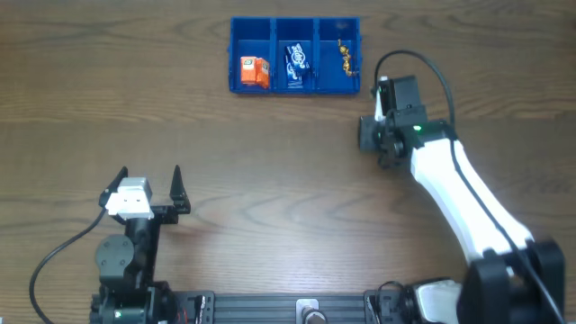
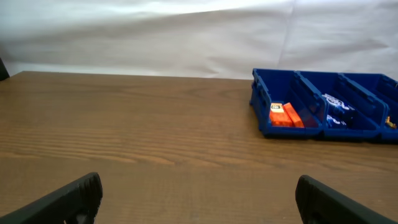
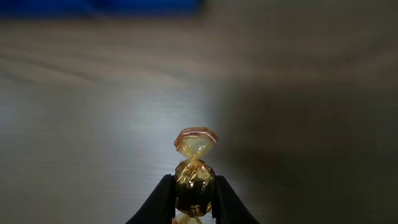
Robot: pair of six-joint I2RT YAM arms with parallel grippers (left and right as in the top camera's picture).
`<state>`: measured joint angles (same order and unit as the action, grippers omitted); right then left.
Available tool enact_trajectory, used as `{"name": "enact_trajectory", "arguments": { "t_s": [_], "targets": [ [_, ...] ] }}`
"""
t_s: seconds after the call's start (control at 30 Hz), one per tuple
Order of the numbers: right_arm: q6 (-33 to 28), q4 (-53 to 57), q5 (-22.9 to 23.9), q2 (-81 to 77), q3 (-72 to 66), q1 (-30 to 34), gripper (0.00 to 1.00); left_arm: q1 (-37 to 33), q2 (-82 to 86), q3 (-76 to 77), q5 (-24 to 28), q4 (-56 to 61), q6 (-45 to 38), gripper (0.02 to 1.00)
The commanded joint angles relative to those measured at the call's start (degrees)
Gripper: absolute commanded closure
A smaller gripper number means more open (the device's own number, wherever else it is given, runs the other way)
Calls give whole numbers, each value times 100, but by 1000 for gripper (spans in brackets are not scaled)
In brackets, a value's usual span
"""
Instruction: Sort Candies Into Trays
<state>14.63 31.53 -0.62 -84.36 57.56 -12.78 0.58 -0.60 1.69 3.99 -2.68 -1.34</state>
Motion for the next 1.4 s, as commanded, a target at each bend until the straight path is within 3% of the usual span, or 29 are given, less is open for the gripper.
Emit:
{"name": "enact_trajectory", "arguments": {
  "t_s": [0.03, 0.07, 0.23, 0.57, 0.67, 0.77, 0.8, 0.83, 0.97, 1.13, 1.23, 1.27, 1.4],
  "targets": [
    [157, -74, 81, -197, 1346, -162, 851, -22, 33, -142, 50, -146, -17, 18],
    [111, -57, 323, -837, 2194, -280, 851, -22, 33, -142, 50, -146, -17, 20],
    [-122, 197, 461, -2686, 4194, -378, 847, -22, 33, -142, 50, -146, -15, 20],
    [-120, -59, 570, -3637, 4476, -365, 833, -22, 33, -142, 50, -146, -15, 20],
    [-120, -57, 568, -3637, 4474, -365, 601, -22, 33, -142, 50, -146, -17, 20],
    [-120, -37, 568, -3617, 4474, -358, 231, -22, 33, -142, 50, -146, -17, 20],
    [-118, -7, 568, -3526, 4472, -334, 60, -22, 33, -142, 50, -146, -17, 20],
    [-122, 31, 568, -3300, 4389, -286, 1, -22, 33, -142, 50, -146, -17, 23],
    [-719, -732, 966, -872, 2083, 157, 1, -22, 33, -142, 50, -146, -17, 20],
    [-767, -1394, 839, 2428, -776, 1080, 1, -22, 33, -142, 50, -146, -17, 20],
    [-765, -2083, 280, 4013, -2337, 1521, 1, -22, 33, -142, 50, -146, -17, 20],
    [-765, -2452, -240, 4824, -3156, 1751, 3, -22, 33, -142, 52, -146, -17, 20],
    [-763, -2846, -1029, 6813, -4734, 1867, 1, -22, 33, -142, 50, -146, -17, 20]
  ]
}}
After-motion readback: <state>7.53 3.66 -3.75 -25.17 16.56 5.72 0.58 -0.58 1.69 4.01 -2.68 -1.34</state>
